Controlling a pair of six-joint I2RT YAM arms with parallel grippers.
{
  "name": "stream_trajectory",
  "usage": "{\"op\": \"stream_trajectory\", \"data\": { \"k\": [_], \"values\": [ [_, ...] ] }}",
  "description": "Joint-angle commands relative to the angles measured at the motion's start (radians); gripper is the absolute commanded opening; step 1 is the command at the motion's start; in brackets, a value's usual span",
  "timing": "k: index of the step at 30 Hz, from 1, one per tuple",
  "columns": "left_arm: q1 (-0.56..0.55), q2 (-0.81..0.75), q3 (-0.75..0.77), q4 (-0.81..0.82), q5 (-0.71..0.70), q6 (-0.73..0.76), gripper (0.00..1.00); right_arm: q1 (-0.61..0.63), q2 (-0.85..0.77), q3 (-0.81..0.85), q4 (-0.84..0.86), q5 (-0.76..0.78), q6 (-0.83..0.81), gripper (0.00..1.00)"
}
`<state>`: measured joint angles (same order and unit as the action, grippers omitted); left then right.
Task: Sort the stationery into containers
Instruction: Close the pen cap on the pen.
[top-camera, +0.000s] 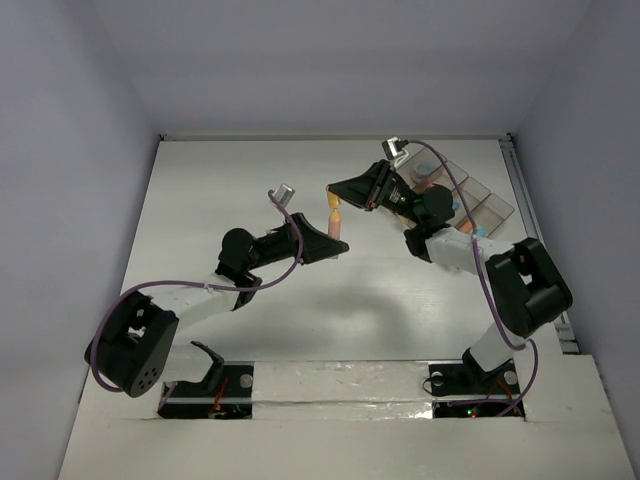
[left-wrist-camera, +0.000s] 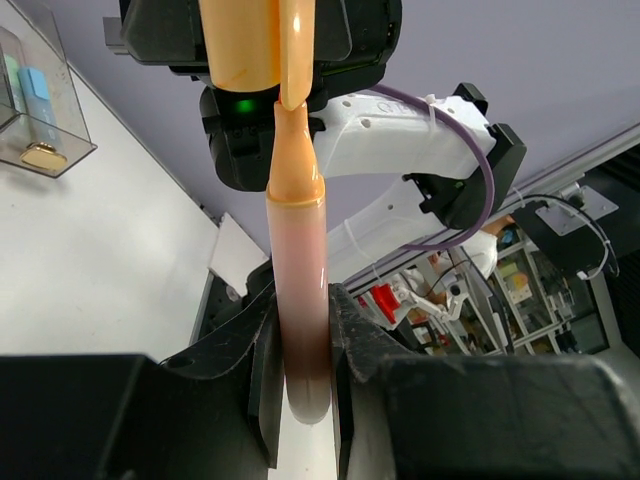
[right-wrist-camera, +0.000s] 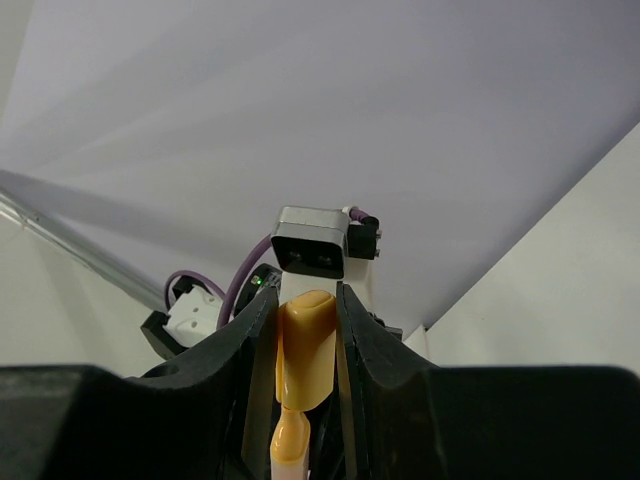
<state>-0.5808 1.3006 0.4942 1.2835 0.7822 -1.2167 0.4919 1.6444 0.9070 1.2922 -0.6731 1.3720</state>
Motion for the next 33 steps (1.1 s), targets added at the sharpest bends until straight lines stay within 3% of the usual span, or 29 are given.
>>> {"op": "stream_trajectory", "data": {
  "k": [1,13,33],
  "values": [
    [0.007,-0.021,0.037,0.387,0.009,0.062,0.0,0.005,0.003,-0.011,0.251,-0.016,0.028,0.0],
    [0.007,-0.035,0.056,0.364,-0.027,0.106,0.0,0.005,-0.015,-0.051,0.358,-0.008,0.059,0.0],
    [0.007,-0.026,0.04,0.387,-0.02,0.077,0.0,0.005,-0.061,-0.034,0.364,0.01,0.039,0.0]
  ]
}}
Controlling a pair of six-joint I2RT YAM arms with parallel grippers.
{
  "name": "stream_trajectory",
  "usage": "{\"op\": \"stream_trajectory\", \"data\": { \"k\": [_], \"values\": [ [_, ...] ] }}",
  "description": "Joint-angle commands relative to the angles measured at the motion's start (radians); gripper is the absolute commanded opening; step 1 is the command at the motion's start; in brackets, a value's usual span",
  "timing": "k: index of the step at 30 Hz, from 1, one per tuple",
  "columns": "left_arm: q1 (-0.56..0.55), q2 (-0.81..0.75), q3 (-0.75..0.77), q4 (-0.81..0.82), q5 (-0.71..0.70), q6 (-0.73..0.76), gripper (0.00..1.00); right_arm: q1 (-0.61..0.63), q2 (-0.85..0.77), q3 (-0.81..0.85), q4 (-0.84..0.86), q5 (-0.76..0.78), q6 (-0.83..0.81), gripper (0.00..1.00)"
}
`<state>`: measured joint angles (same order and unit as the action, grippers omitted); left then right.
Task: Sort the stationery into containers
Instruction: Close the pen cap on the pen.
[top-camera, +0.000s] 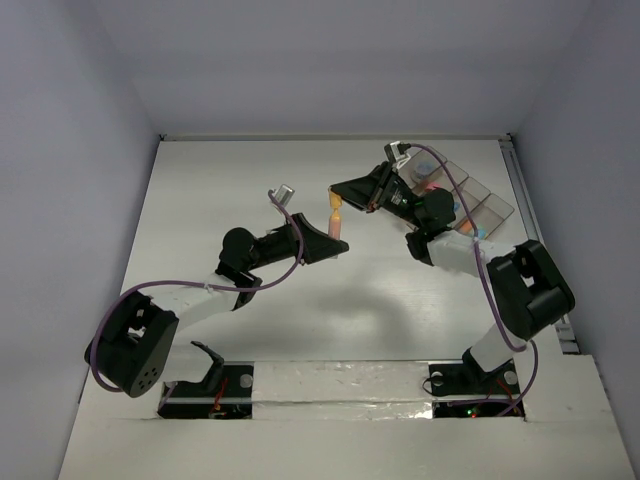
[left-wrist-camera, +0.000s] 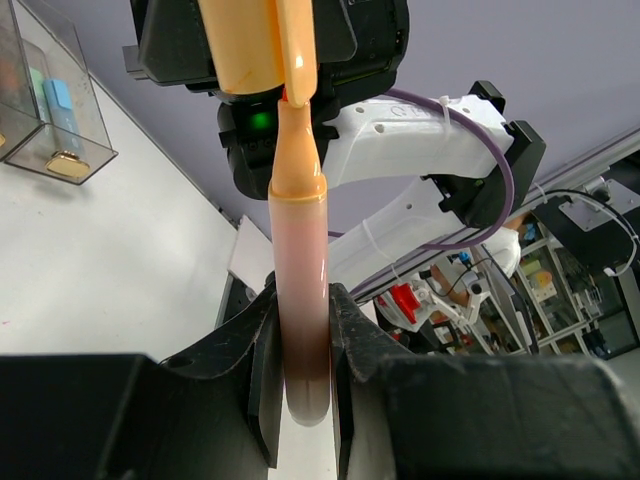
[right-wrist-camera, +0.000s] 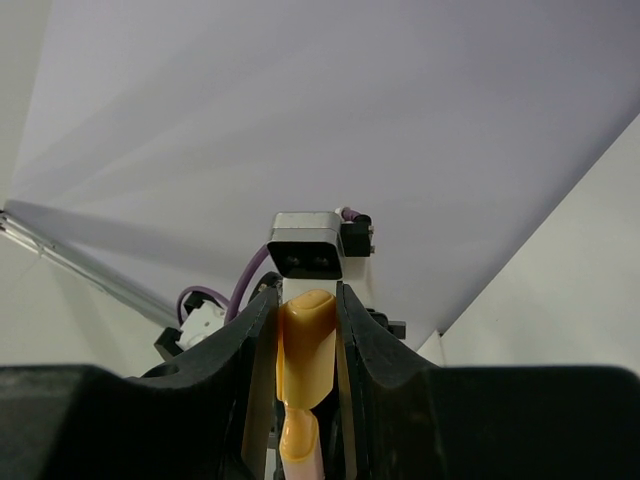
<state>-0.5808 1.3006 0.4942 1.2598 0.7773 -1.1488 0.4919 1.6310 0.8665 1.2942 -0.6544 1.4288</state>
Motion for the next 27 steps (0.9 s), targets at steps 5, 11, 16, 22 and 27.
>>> {"op": "stream_trajectory", "data": {
  "k": [5,11,16,22,27],
  "values": [
    [0.007,-0.02,0.035,0.421,-0.018,0.006,0.0,0.005,-0.054,0.009,0.366,-0.011,-0.016,0.0],
    [0.007,-0.021,0.05,0.412,-0.019,0.02,0.0,0.005,-0.06,-0.001,0.356,-0.024,-0.021,0.0],
    [0.007,-0.023,0.098,0.383,-0.024,0.047,0.0,0.023,-0.043,-0.032,0.375,-0.03,-0.022,0.01],
    [0.007,-0.015,0.142,0.395,-0.023,0.046,0.0,0.048,-0.014,-0.027,0.422,-0.059,-0.037,0.03],
    [0.007,-0.053,0.156,0.363,-0.039,0.076,0.0,0.066,-0.049,-0.034,0.421,-0.089,-0.067,0.04]
  ]
}}
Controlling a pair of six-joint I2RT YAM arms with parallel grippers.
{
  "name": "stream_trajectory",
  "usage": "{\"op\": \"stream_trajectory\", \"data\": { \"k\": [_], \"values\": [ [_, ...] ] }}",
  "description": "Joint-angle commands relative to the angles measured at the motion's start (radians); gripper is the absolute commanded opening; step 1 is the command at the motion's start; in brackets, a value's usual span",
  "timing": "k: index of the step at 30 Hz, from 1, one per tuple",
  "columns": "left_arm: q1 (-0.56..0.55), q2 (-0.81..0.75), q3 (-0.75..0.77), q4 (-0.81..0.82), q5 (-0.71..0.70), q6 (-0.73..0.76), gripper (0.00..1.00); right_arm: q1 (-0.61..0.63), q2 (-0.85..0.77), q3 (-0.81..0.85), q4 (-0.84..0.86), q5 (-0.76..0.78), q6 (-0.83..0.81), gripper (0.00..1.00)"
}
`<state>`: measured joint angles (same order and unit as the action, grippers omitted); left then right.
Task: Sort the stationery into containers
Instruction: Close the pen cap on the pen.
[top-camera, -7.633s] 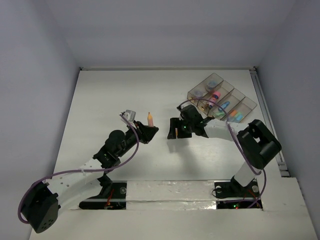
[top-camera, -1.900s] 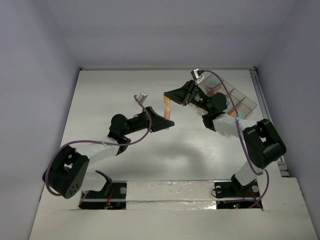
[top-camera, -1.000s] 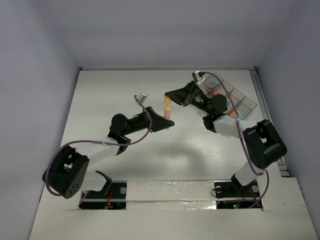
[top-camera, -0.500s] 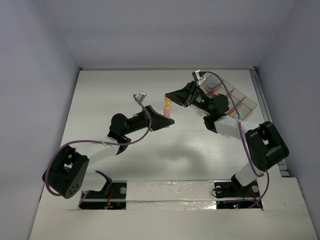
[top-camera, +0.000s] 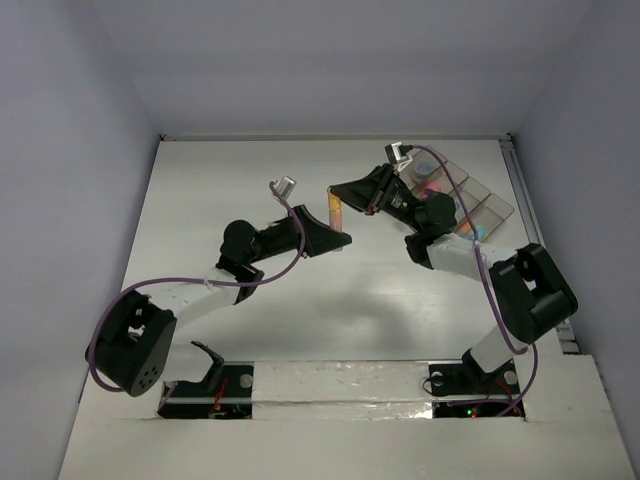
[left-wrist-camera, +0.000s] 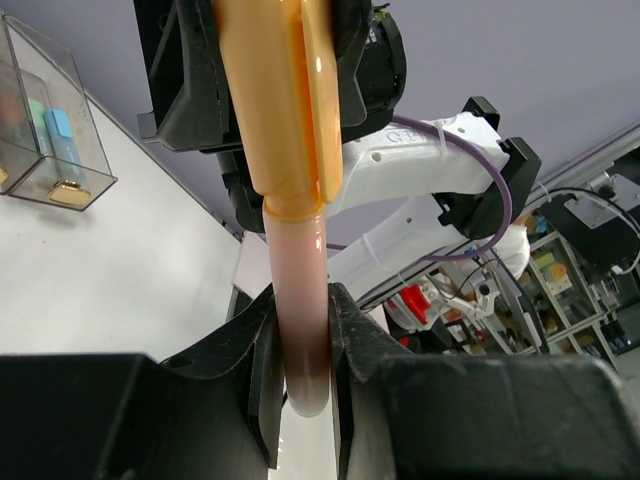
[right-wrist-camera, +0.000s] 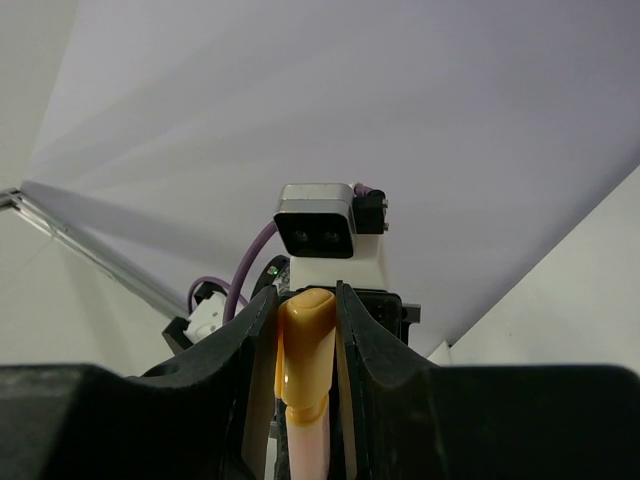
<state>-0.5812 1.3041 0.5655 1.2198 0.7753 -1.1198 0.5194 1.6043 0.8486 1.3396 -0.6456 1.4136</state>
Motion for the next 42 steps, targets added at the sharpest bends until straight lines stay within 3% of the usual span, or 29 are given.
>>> {"op": "stream_trajectory", "data": {
  "k": [1,10,20,22,24,26,27,28,29,35,42],
  "values": [
    [0.007,-0.063,0.091,0.396,-0.039,0.054,0.0,0.039,-0.029,-0.022,0.375,-0.112,-0.053,0.04],
    [0.007,-0.124,0.123,0.386,-0.048,0.037,0.0,0.039,-0.06,-0.06,0.375,-0.287,-0.074,0.02],
    [0.007,-0.169,0.143,0.327,-0.033,0.049,0.0,0.039,-0.027,-0.055,0.324,-0.48,0.039,0.0],
    [0.007,-0.175,0.149,0.297,-0.036,0.066,0.0,0.039,-0.056,-0.08,0.178,-0.485,-0.061,0.0],
    [0.007,-0.175,0.155,0.276,-0.037,0.089,0.0,0.048,-0.128,-0.103,-0.091,-0.477,-0.181,0.0],
    [0.007,-0.175,0.169,0.261,-0.041,0.107,0.0,0.059,-0.229,-0.083,-0.35,-0.419,-0.443,0.0],
    [0.007,-0.175,0.175,0.239,-0.044,0.129,0.0,0.077,-0.26,-0.062,-0.64,-0.382,-0.547,0.0],
    [0.007,-0.175,0.188,0.228,-0.047,0.139,0.0,0.102,-0.288,-0.043,-0.76,-0.306,-0.712,0.0],
    [0.007,-0.177,0.192,0.222,-0.05,0.149,0.0,0.102,-0.311,-0.031,-0.889,-0.278,-0.761,0.0],
    [0.017,-0.16,0.237,0.233,-0.051,0.152,0.0,0.12,-0.348,-0.023,-1.071,-0.152,-0.881,0.0],
    [0.017,-0.16,0.272,0.208,-0.036,0.176,0.0,0.129,-0.342,-0.016,-1.219,-0.152,-0.941,0.0]
  ]
}}
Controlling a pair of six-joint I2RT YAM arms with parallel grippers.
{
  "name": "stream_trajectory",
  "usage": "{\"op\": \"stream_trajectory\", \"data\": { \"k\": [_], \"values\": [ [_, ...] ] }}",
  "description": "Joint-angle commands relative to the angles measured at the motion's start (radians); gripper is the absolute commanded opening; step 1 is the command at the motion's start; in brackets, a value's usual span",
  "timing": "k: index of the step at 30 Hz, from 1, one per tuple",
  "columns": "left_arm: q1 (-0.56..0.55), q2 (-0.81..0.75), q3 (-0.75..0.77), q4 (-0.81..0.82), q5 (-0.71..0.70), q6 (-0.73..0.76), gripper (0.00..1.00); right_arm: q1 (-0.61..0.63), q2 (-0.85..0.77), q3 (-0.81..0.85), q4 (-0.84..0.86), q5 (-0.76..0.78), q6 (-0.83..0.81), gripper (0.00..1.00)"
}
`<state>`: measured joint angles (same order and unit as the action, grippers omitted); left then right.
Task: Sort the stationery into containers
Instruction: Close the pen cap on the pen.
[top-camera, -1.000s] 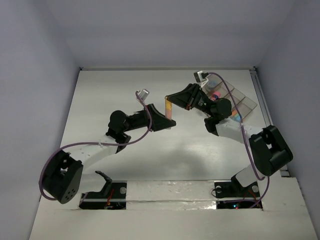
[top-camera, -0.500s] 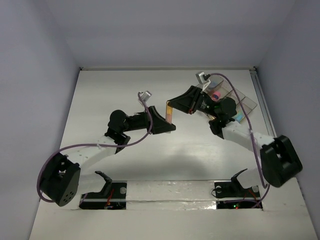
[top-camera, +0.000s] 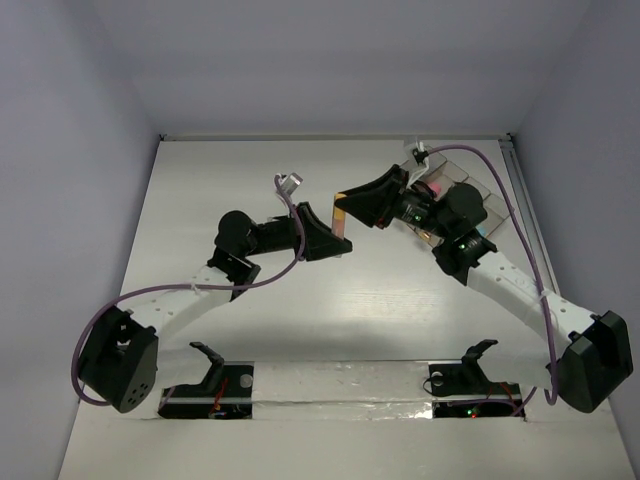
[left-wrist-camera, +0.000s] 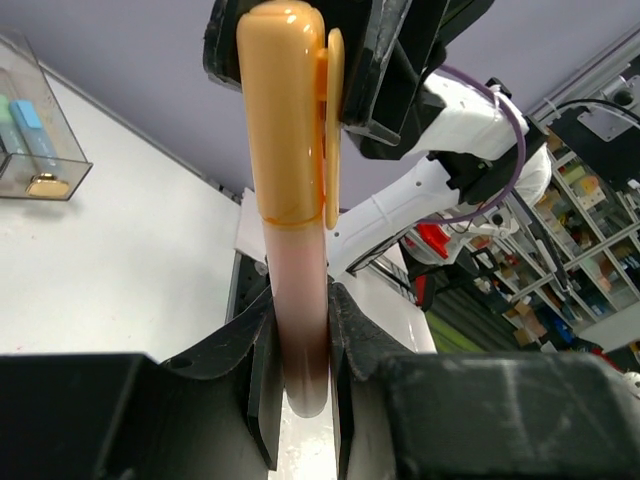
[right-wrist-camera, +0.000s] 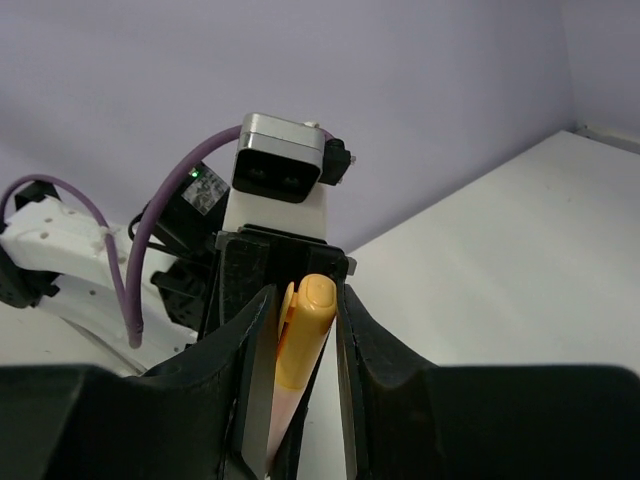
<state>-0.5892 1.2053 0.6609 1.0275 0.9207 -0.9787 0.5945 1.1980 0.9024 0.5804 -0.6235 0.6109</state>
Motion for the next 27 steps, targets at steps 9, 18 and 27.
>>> {"op": "stream_trajectory", "data": {
  "k": [9,18,27],
  "values": [
    [0.06,-0.049,0.295,0.306,-0.16,0.104,0.0,0.085,0.101,-0.06,-0.677,-0.206,-0.234,0.0],
    [0.193,-0.044,0.413,0.253,-0.145,0.112,0.0,0.114,0.1,-0.183,-0.662,-0.248,-0.212,0.0],
    [0.171,-0.003,0.398,0.322,-0.126,0.04,0.0,0.123,0.08,-0.185,-0.591,-0.144,-0.158,0.0]
  ]
}}
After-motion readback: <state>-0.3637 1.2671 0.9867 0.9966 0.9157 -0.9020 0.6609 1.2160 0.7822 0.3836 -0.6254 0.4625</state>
